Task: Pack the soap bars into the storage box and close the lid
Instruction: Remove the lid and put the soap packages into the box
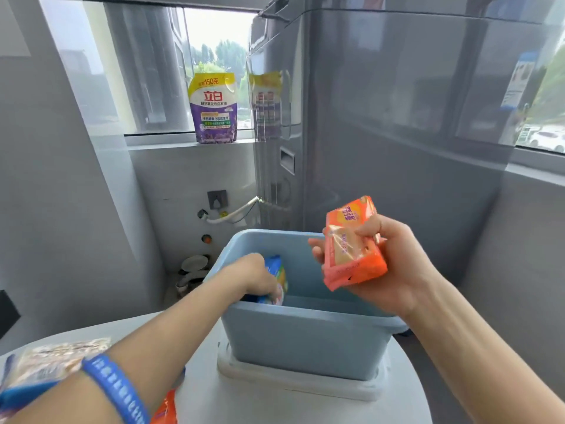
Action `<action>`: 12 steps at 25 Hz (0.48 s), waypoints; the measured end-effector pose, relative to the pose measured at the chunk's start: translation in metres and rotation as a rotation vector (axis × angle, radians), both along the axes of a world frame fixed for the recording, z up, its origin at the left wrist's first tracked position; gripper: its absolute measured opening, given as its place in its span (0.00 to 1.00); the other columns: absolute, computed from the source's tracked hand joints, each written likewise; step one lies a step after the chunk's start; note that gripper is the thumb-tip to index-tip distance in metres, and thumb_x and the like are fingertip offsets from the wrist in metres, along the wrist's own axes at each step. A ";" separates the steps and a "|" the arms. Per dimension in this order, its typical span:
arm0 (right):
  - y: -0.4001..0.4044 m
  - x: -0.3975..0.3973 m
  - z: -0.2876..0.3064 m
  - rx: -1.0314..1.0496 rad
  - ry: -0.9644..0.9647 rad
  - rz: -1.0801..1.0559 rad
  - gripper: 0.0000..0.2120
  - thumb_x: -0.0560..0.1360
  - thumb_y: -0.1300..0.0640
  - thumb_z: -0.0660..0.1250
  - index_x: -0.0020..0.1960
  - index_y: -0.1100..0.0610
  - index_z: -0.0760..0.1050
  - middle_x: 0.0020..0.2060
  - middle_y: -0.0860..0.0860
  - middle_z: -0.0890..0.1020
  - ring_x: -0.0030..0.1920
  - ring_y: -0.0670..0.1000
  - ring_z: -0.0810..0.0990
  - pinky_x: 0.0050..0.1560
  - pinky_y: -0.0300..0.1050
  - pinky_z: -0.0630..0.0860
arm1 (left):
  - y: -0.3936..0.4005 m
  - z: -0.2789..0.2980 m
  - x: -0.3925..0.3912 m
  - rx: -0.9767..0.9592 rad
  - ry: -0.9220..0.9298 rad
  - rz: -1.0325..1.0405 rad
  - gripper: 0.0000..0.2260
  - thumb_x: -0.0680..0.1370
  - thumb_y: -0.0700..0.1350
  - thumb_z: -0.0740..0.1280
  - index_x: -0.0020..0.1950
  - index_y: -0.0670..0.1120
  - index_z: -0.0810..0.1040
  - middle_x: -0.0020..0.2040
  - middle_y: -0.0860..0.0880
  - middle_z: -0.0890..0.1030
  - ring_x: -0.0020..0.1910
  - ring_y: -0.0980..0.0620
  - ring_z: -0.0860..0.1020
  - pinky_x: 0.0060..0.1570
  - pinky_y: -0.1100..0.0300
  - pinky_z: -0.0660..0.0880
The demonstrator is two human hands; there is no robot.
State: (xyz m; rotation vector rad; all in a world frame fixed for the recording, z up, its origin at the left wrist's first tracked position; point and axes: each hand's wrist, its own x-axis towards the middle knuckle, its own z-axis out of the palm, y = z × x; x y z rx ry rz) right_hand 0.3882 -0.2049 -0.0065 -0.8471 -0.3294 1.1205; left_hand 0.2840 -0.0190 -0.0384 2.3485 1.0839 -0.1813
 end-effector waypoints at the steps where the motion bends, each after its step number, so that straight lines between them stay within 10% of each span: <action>1: 0.003 0.005 -0.004 -0.089 -0.053 -0.001 0.29 0.65 0.61 0.62 0.65 0.66 0.71 0.57 0.66 0.82 0.45 0.63 0.85 0.43 0.54 0.82 | 0.001 -0.004 0.002 0.047 0.119 -0.057 0.19 0.71 0.49 0.73 0.54 0.43 0.70 0.40 0.49 0.75 0.38 0.48 0.75 0.35 0.58 0.71; 9: 0.038 0.016 -0.027 -1.031 -1.107 0.160 0.06 0.69 0.63 0.71 0.42 0.59 0.73 0.38 0.57 0.80 0.41 0.61 0.84 0.37 0.53 0.84 | 0.011 -0.020 0.006 0.358 0.282 -0.300 0.21 0.77 0.42 0.62 0.70 0.50 0.69 0.63 0.47 0.76 0.58 0.43 0.75 0.53 0.51 0.75; 12: 0.040 0.021 -0.034 -1.145 -1.246 0.273 0.19 0.69 0.63 0.68 0.59 0.60 0.68 0.50 0.60 0.79 0.47 0.64 0.84 0.46 0.57 0.83 | 0.011 -0.019 0.006 0.244 0.271 -0.274 0.22 0.75 0.46 0.62 0.69 0.54 0.68 0.59 0.49 0.76 0.54 0.44 0.75 0.50 0.54 0.73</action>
